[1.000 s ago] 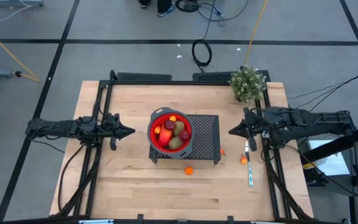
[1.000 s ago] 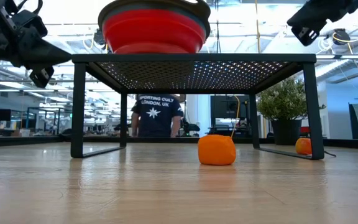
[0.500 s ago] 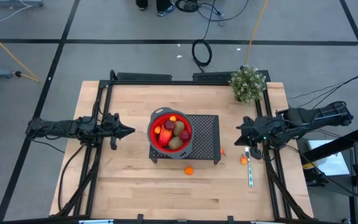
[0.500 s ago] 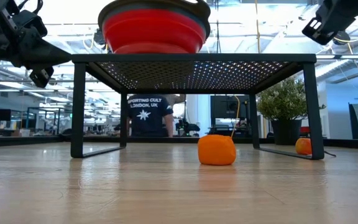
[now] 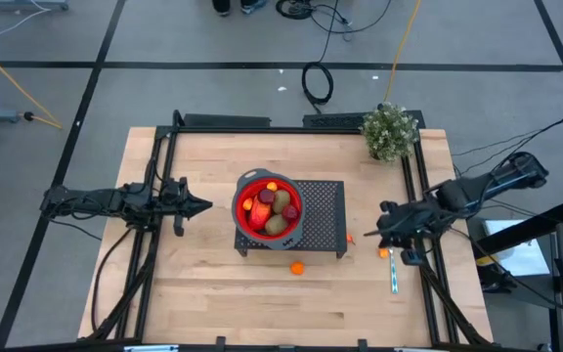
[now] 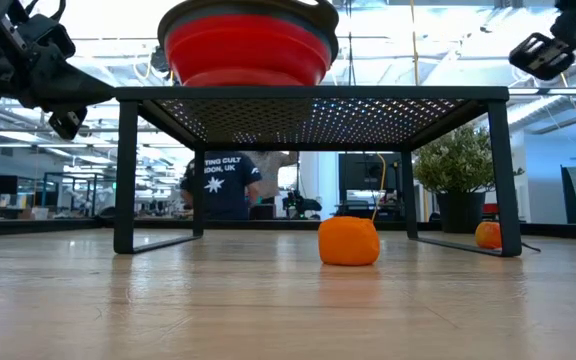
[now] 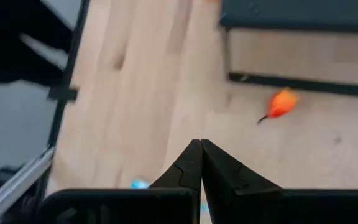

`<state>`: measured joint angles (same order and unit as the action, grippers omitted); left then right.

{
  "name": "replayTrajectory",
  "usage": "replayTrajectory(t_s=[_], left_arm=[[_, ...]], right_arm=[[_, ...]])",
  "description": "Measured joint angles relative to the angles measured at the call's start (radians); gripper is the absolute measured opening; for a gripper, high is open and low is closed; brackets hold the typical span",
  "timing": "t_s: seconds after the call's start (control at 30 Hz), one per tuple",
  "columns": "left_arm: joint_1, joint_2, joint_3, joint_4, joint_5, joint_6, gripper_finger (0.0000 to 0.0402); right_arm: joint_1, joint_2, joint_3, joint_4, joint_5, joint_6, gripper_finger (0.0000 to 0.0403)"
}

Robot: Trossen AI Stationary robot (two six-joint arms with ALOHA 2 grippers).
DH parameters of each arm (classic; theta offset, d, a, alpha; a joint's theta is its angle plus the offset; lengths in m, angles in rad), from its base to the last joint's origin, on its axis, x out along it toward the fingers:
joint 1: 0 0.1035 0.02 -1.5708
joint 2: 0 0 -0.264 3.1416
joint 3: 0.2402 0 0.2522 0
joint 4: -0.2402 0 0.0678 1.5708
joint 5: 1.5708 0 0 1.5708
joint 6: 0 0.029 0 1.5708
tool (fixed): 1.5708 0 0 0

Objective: Pick & Place Fruit
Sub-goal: Put the peach into the red colander on the shelf

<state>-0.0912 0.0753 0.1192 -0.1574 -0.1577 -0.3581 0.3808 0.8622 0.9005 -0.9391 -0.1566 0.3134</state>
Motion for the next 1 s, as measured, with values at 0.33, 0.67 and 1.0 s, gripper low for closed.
replayTrajectory(t_s=[0.33, 0.67, 1.0], left_arm=[[0.0, 0.0, 0.0, -0.007, 0.0, 0.024, 0.0003], [0.0, 0.001, 0.0, -0.007, 0.0, 0.016, 0.0015], [0.0, 0.001, 0.0, -0.007, 0.0, 0.013, 0.0003]], right_arm=[[0.059, 0.072, 0.0, -0.078, -0.084, -0.071, 0.0], [0.082, 0.079, 0.0, -0.1, -0.084, -0.072, 0.0004], [0.082, 0.079, 0.0, -0.17, -0.082, -0.13, 0.0066]])
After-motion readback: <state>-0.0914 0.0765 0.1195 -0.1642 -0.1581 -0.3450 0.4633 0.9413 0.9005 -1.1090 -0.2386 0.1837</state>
